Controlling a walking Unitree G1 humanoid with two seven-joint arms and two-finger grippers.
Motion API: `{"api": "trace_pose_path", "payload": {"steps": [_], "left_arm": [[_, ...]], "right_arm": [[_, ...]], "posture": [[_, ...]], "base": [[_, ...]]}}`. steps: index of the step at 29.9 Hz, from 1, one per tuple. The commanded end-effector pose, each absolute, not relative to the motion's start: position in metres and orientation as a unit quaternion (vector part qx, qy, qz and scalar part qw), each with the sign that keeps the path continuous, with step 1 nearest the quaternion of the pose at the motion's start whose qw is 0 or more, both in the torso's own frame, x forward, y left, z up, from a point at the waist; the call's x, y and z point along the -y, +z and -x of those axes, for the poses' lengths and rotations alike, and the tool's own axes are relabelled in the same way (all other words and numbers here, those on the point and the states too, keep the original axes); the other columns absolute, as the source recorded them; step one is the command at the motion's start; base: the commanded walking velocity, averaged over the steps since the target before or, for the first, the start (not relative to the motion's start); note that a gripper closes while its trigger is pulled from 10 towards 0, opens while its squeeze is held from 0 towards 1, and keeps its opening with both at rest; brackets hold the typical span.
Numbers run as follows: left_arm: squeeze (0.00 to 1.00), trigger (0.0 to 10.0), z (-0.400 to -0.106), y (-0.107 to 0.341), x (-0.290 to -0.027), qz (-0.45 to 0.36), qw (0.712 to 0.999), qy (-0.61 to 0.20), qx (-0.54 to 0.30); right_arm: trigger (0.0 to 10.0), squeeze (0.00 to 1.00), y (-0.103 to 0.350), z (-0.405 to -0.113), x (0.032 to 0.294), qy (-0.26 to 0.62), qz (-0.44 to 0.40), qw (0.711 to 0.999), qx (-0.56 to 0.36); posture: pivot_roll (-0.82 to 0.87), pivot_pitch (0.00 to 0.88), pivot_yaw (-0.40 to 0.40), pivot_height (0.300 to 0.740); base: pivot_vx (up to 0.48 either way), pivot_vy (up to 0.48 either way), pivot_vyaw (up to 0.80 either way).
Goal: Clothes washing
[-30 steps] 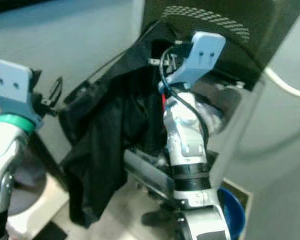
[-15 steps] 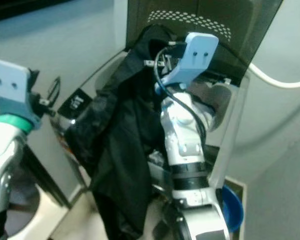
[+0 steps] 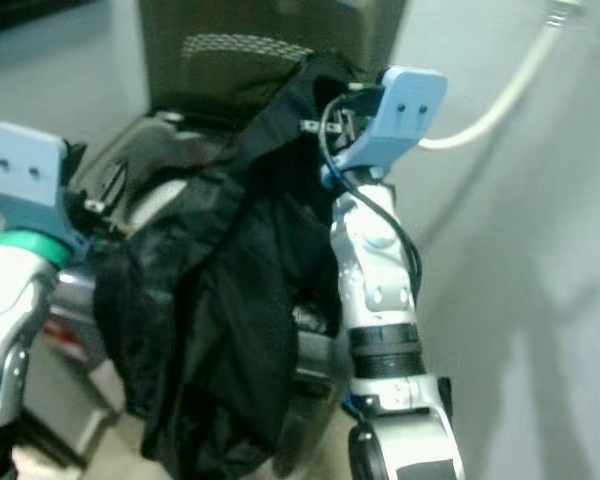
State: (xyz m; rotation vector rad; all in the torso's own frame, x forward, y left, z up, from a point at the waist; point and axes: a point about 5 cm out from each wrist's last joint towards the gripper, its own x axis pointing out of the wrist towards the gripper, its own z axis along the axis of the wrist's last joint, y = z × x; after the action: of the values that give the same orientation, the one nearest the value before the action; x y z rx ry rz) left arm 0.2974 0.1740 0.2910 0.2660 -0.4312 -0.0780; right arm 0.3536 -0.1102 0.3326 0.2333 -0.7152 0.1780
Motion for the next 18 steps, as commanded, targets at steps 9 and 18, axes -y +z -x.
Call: {"api": "trace_pose_path", "payload": {"steps": [9,18], "left_arm": [[0.00,10.0,-0.2970,0.2882,-0.1770,-0.131,0.969,-0.032,0.206],[0.00,10.0,-0.2968,0.2864,-0.1763,-0.139,0.968,-0.031,0.204]], "right_arm": [[10.0,0.00,0.3339,-0.3526,0.1046,0.097,-0.108,0.924,0.354],[10.0,0.00,0.3335,-0.3519,0.1034,0.103,-0.106,0.924,0.354]], "posture": [[0.19,0.070,0.015,0.740],[0.19,0.072,0.013,0.740]], "base": [[0.000,0.480,0.00],[0.000,0.107,0.00]]}}
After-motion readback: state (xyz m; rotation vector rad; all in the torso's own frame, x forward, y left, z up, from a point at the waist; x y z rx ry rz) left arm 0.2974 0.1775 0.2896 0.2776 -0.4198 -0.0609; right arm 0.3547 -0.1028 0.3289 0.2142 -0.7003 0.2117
